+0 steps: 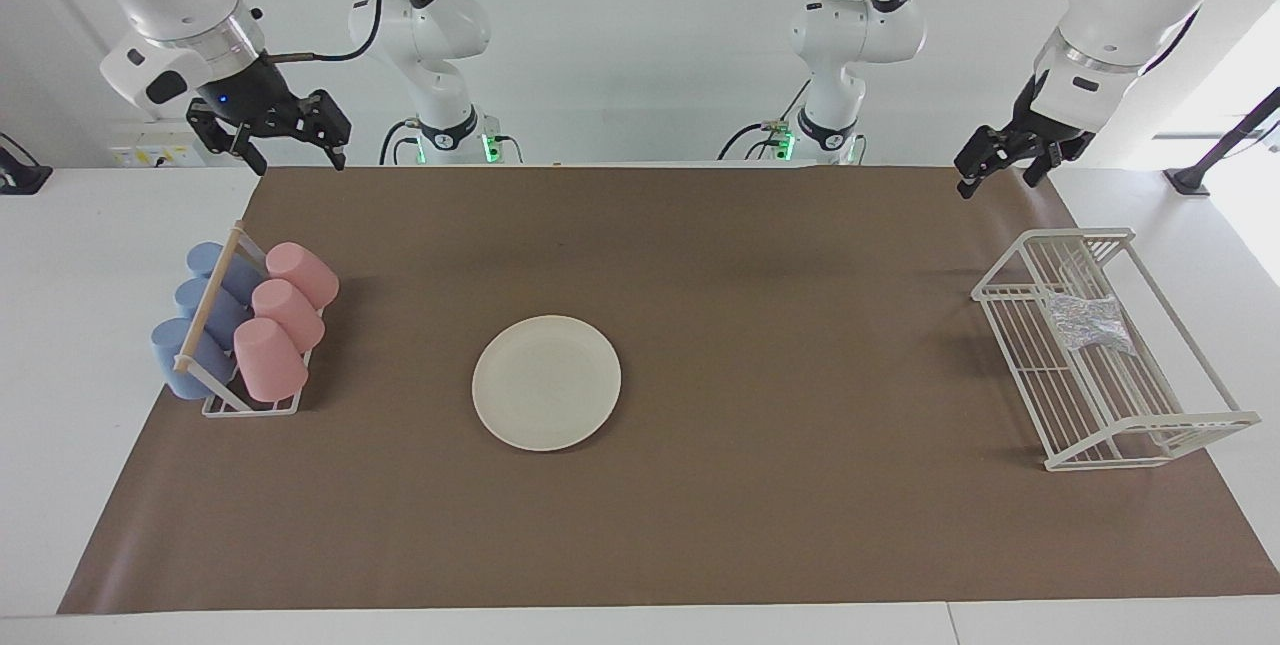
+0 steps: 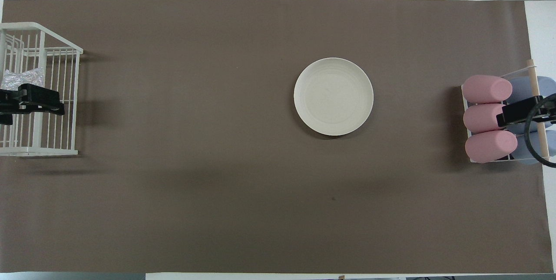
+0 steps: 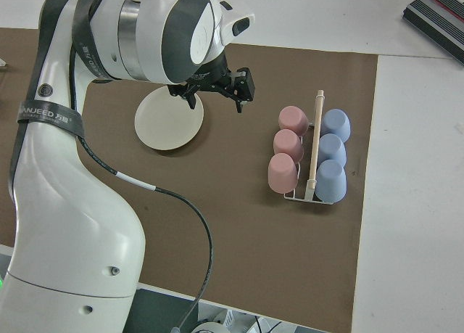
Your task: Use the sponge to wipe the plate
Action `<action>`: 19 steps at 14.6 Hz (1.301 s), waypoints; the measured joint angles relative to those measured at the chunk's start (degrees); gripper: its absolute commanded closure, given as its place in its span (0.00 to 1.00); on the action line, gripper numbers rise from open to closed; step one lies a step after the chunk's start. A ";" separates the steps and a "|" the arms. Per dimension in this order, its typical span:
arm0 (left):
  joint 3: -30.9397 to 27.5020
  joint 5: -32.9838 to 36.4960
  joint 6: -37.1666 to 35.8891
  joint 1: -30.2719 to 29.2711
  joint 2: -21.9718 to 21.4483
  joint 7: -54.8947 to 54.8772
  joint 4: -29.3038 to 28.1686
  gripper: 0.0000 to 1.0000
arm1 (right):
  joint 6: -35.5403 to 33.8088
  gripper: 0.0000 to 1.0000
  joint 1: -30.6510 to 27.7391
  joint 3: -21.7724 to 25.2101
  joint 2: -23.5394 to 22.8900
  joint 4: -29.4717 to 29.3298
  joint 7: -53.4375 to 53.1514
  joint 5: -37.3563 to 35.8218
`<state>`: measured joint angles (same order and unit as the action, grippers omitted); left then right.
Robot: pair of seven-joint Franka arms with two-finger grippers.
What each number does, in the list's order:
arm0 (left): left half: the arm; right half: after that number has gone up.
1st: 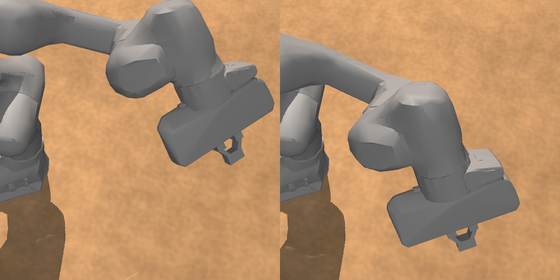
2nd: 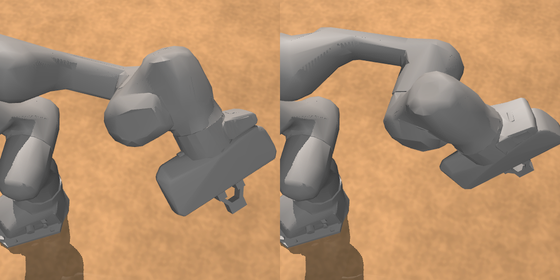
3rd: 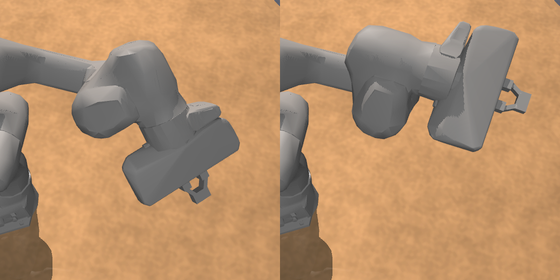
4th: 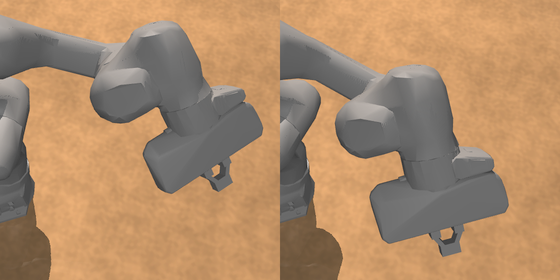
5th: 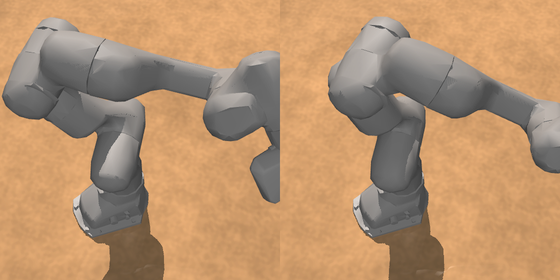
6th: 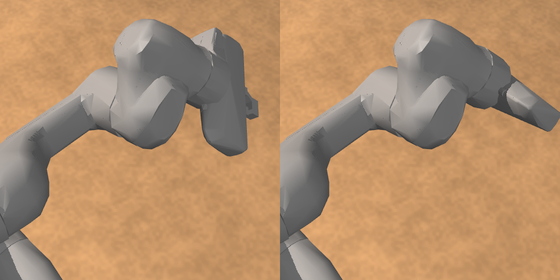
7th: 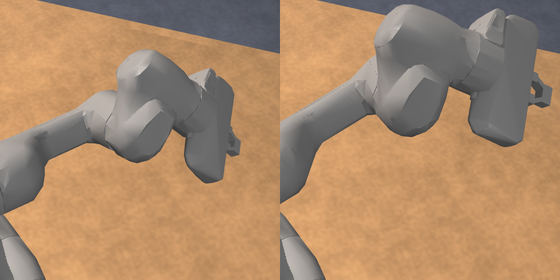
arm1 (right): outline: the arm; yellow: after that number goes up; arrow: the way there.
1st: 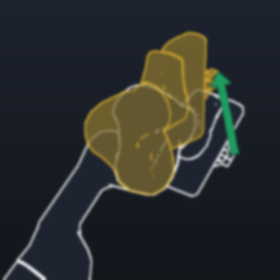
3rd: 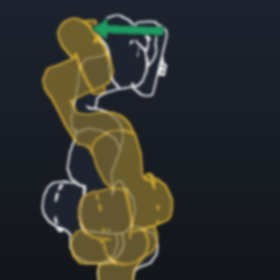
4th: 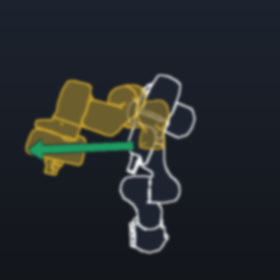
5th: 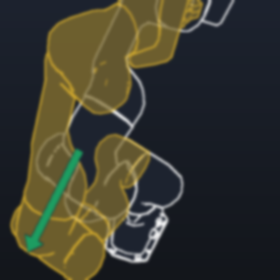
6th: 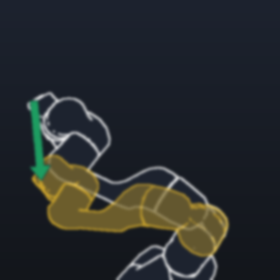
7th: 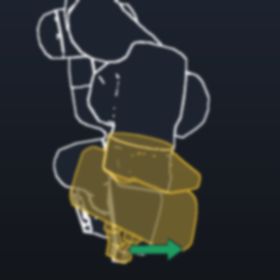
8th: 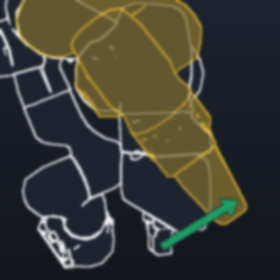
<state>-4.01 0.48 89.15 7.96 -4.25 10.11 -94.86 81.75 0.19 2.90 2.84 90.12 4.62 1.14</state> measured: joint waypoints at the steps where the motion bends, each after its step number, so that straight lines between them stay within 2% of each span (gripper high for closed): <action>1: 0.01 0.00 0.00 0.00 0.00 0.00 0.00 0.00 | 0.00 0.00 0.00 0.00 0.00 0.00 0.00 0.00; 15: -0.33 0.79 0.03 -0.07 -0.04 0.73 -0.96 0.00 | -0.17 0.00 -0.25 0.51 0.00 0.01 -0.02 -0.02; 17: -0.15 3.25 0.49 0.08 0.11 3.32 -1.75 0.00 | -0.24 0.00 -0.76 0.76 0.00 0.01 -0.02 -0.02; 19: 0.15 8.61 1.49 1.33 1.19 4.63 -2.63 0.00 | -0.26 0.00 -0.74 0.65 0.00 0.01 -0.02 -0.02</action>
<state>-3.86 9.09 90.64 9.29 -3.06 14.74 -97.50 81.49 -0.55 3.55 2.84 90.13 4.60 1.12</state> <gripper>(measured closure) 0.000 0.000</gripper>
